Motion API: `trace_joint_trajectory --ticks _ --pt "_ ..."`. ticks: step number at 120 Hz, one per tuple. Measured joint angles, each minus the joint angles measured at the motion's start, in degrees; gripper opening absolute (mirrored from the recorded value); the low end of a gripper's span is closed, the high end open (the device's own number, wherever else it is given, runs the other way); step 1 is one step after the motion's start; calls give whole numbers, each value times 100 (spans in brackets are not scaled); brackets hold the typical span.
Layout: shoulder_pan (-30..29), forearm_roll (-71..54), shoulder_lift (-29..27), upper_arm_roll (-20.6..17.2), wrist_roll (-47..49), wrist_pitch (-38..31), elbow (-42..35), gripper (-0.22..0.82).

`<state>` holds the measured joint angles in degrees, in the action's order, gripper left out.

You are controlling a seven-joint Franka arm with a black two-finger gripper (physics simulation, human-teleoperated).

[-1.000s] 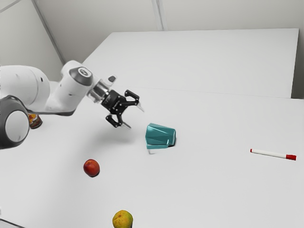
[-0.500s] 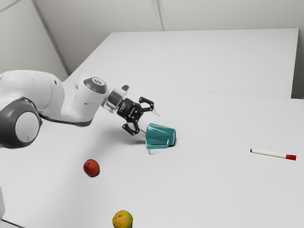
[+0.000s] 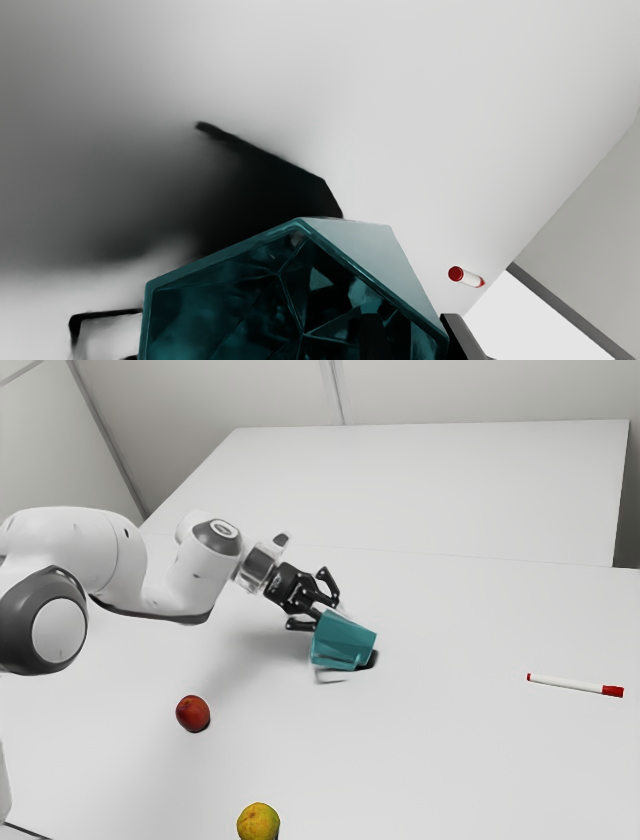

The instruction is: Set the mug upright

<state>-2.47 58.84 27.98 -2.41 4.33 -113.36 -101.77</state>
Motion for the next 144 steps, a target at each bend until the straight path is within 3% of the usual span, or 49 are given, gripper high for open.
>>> trace_joint_trajectory --ticks 25,60,100,144 --pt "34 -88 -7 -47 12 -31 80 -14" --pt "183 -708 -223 -52 93 -53 108 -17" --pt "448 -3335 -995 -51 200 -64 207 -18" --pt "457 -5626 -2063 -41 273 -385 -1053 -17"
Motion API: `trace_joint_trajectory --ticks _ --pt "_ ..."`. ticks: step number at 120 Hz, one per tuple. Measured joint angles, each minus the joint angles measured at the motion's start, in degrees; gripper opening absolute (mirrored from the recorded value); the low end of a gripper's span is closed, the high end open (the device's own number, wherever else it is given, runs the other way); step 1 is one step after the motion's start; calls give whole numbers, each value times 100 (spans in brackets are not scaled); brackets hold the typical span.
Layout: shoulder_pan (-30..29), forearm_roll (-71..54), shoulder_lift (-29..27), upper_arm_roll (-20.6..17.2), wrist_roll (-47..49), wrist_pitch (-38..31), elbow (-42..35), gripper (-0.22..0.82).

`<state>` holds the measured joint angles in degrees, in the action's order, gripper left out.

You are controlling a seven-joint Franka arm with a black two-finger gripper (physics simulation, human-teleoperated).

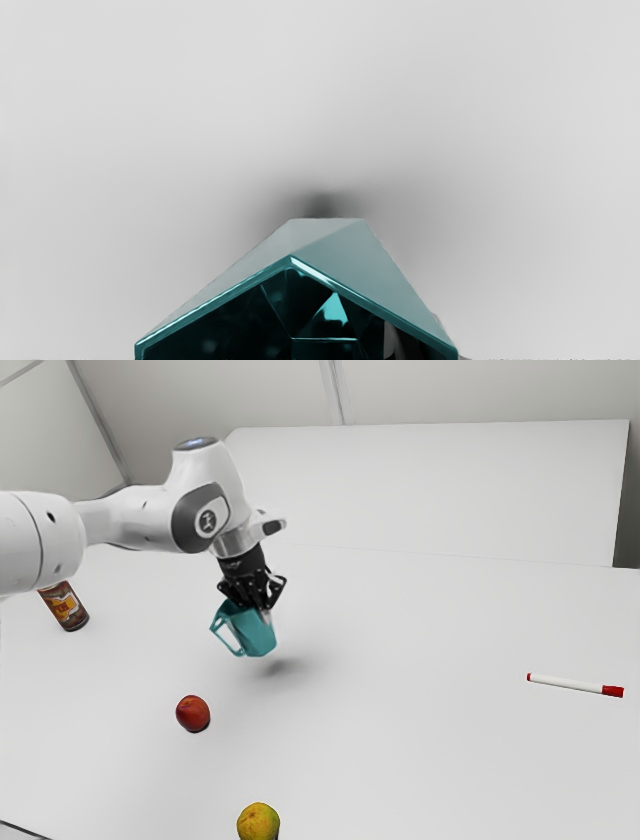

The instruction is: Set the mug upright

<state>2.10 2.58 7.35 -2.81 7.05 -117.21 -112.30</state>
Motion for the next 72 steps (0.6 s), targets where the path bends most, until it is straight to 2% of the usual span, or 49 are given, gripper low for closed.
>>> trace_joint_trajectory --ticks 27,72 --pt "-1 -564 -199 0 37 -341 -414 -18" --pt "-8 -710 328 9 81 -797 -418 -17"
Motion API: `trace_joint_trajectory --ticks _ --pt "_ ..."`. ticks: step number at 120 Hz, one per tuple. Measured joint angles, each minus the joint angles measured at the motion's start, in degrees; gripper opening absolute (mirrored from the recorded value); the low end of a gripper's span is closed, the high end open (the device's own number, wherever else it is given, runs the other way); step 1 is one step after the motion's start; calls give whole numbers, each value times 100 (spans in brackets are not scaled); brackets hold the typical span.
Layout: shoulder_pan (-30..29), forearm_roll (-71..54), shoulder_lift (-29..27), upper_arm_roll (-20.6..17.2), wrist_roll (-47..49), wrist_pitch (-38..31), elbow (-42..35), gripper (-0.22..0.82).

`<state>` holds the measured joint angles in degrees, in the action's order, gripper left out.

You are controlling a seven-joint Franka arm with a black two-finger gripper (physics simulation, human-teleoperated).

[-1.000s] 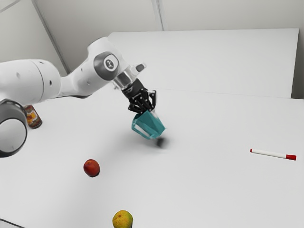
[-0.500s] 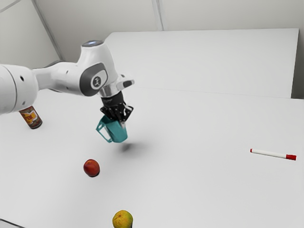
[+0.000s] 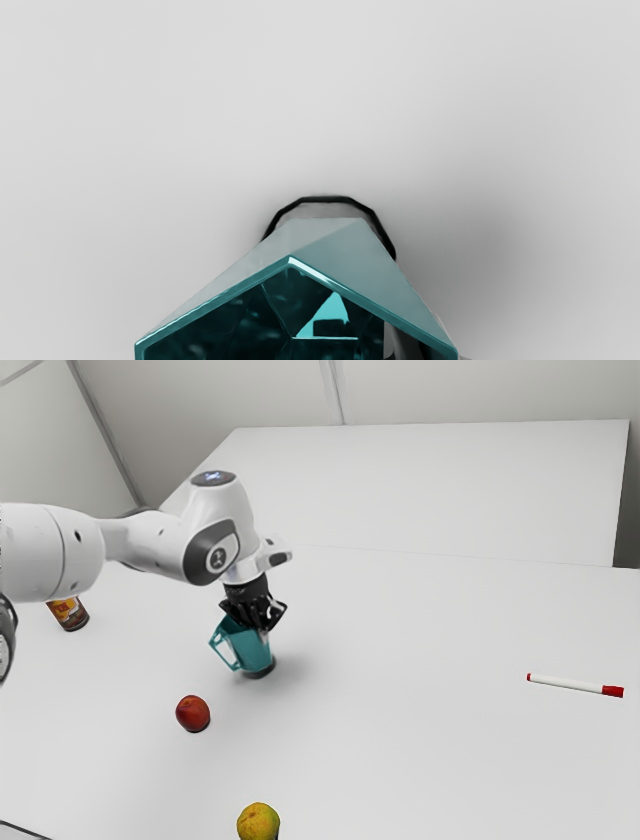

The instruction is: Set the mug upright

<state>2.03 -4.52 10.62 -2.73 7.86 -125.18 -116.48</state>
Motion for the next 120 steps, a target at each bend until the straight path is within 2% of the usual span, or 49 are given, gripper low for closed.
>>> trace_joint_trajectory --ticks 19,42,62,92,120 --pt "0 -15 94 0 13 -134 0 -17" --pt "8 0 51 -8 2 -166 1 24" --pt "52 3 -68 -9 -7 -155 0 44" --pt "126 13 -569 -6 -28 -130 89 55" --pt "120 5 -736 0 -88 568 1007 59"
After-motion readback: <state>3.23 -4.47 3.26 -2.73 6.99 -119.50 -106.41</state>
